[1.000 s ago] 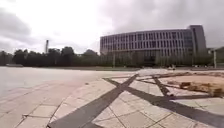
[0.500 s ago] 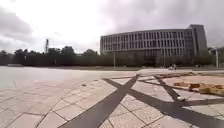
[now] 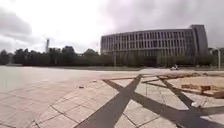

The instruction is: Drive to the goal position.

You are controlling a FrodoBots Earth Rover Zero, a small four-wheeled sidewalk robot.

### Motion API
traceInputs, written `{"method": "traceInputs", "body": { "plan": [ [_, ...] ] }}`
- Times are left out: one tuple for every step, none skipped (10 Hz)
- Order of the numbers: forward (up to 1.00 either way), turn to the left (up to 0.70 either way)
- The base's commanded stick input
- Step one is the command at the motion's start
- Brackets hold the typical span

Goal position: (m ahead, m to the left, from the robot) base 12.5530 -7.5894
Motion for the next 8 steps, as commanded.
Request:
{"method": "traceInputs", "body": {
  "plan": [
    [0.70, 0.00],
    [0.70, 0.00],
    [0.70, 0.00],
    [0.70, 0.00],
    [0.70, 0.00],
    [0.70, -0.02],
    [0.70, -0.16],
    [0.70, -0.33]
  ]
}}
